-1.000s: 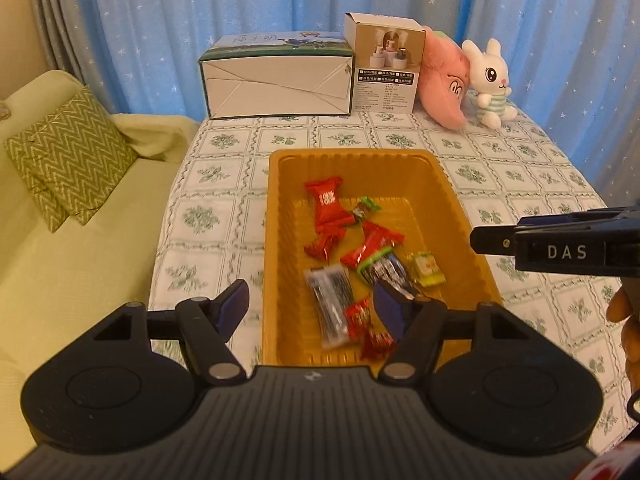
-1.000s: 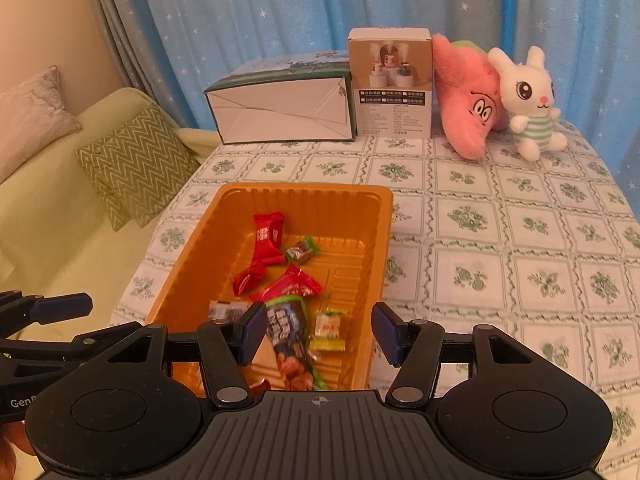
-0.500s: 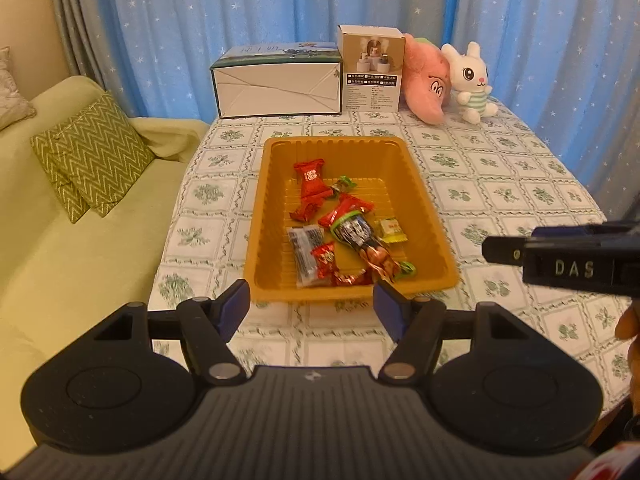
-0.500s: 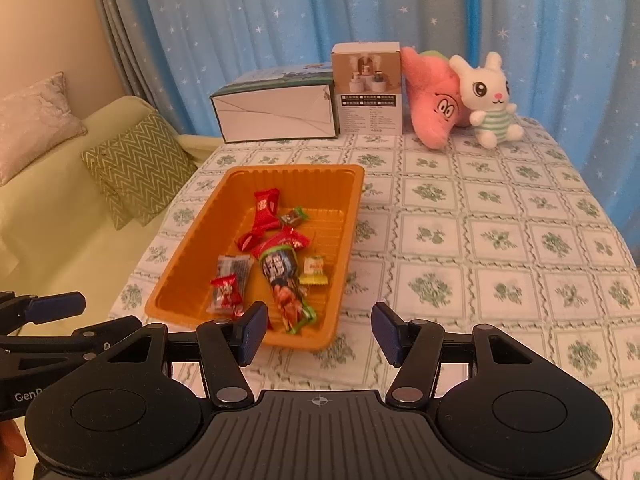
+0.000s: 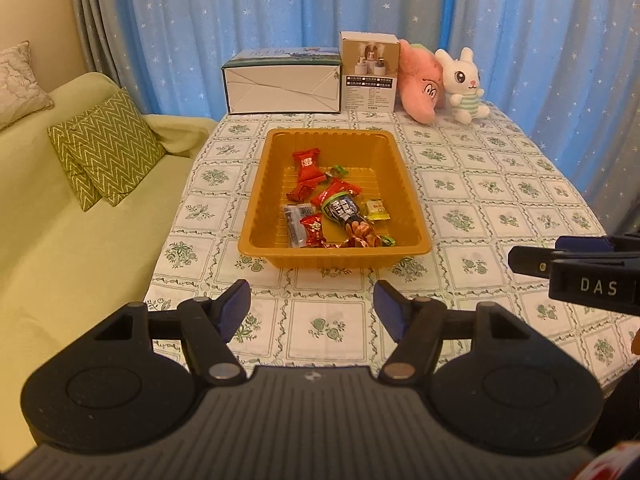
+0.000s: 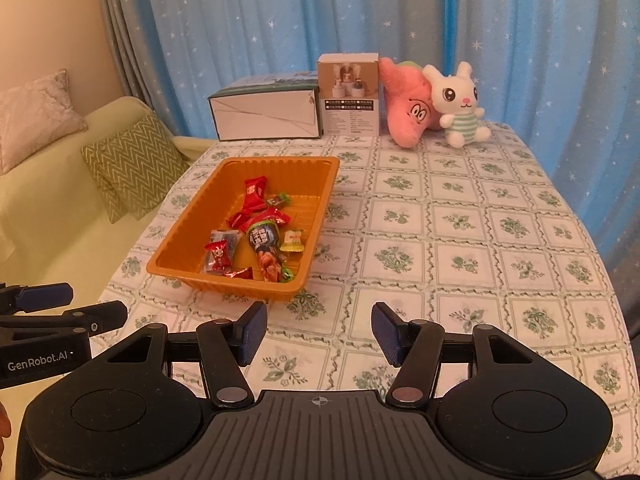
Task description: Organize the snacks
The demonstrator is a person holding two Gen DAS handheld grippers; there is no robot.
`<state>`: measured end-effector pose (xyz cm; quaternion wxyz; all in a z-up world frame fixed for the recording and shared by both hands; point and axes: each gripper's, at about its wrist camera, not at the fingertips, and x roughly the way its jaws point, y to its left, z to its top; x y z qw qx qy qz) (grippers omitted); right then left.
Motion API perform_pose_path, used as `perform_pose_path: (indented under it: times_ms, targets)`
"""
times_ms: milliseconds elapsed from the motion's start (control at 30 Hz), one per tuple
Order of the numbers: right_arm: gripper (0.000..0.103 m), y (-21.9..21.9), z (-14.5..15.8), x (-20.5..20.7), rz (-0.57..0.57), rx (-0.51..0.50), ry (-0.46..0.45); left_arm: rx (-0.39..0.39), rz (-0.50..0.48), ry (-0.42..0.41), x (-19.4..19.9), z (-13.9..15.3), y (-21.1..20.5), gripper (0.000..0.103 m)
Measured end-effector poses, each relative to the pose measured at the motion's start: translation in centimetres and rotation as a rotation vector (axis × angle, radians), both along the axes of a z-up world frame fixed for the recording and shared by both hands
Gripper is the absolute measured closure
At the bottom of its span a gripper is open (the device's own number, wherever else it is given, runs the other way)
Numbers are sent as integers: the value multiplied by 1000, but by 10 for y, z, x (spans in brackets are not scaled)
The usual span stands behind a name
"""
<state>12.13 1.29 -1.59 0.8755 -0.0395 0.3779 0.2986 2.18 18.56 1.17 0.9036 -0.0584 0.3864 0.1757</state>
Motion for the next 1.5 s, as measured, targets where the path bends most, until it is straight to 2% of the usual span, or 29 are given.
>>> perform_pose_path:
  times_ms: [933,1267,1500]
  targets:
    - [45,-55,29,-99,-3,24,-69,19,-33,-73,-85,34,-65,37]
    - [45,-68,37,-127,2,41,-97,7,-27,-115,-109,38,-74,37]
    - [45,-69,41,-132,6,35,-116,4,-27,-123,-114,37,-75,37]
